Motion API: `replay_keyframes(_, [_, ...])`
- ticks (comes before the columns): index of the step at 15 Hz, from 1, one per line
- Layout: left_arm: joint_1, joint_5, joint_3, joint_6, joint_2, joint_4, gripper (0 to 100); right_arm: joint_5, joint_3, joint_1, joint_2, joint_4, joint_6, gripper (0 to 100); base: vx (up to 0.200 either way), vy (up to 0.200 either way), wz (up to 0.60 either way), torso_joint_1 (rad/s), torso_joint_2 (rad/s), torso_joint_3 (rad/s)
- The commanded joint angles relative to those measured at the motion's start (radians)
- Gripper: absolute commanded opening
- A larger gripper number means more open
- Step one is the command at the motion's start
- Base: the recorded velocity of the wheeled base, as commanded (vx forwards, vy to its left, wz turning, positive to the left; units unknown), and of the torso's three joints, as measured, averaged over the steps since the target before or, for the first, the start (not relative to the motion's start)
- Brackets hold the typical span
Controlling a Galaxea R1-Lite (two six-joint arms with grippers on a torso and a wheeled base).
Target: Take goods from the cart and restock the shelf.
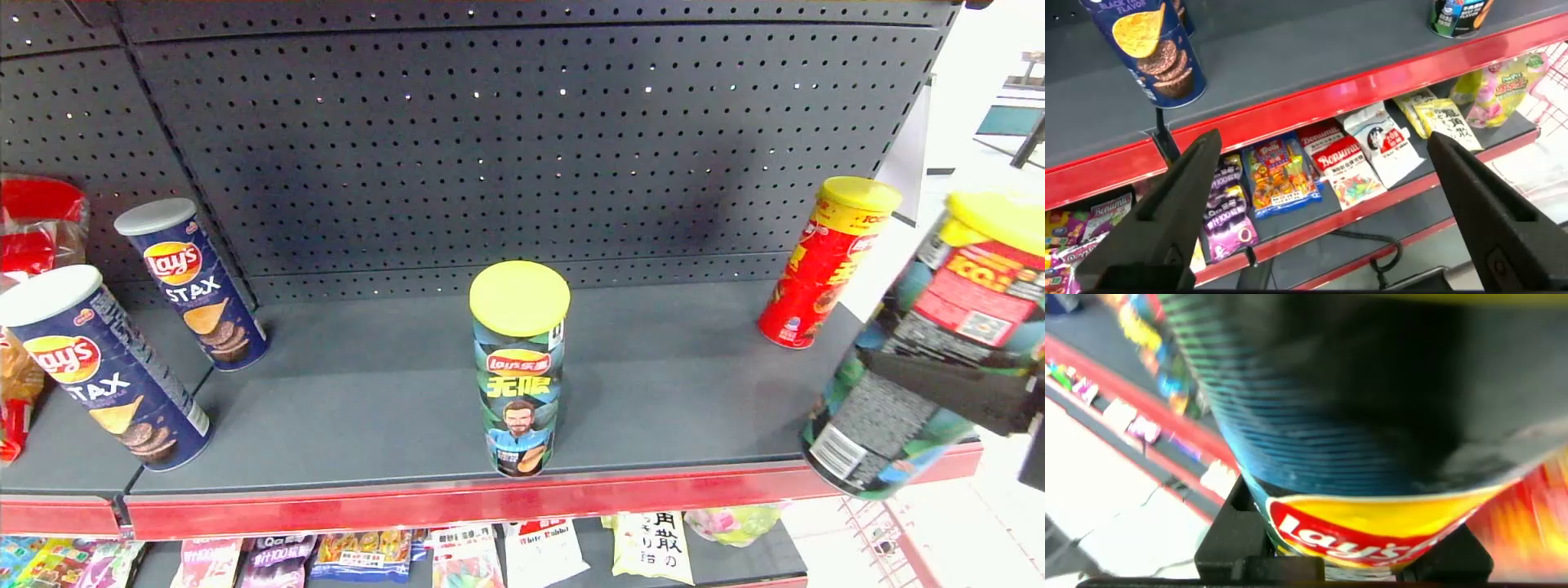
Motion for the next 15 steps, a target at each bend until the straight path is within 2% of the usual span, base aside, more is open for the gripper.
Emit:
replay_keyframes(1, [0.000, 0.004, 0.002, 0.000, 0.001, 0.000, 100, 0.025, -0.061, 0.020, 0.260, -0.133, 0.000, 0, 0.000, 0.000, 0.00, 0.000, 0.00, 0.000])
replay_keyframes(4, [0.000, 0.014, 0.000, 0.000, 0.001, 0.000, 100, 0.048, -0.201, 0.037, 0.448, -0.210, 0.000, 0, 0.000, 0.000, 0.00, 0.000, 0.00, 0.000])
replay_keyframes(7, [0.000, 0.038, -0.001, 0.001, 0.001, 0.000, 100, 0.048, -0.285, 0.049, 0.603, -0.328, 0.005, 0, 0.000, 0.000, 0.00, 0.000, 0.00, 0.000])
replay_keyframes(11, [0.000, 0.067, 0.000, 0.001, 0.001, 0.003, 100, 0.050, -0.380, 0.104, 0.700, -0.334, 0.033, 0, 0.000, 0.000, 0.00, 0.000, 0.00, 0.000])
replay_keyframes(15, [0.000, 0.070, 0.008, 0.003, 0.001, 0.003, 100, 0.052, -0.452, 0.147, 0.757, -0.334, 0.031, 0, 0.000, 0.000, 0.00, 0.000, 0.00, 0.000])
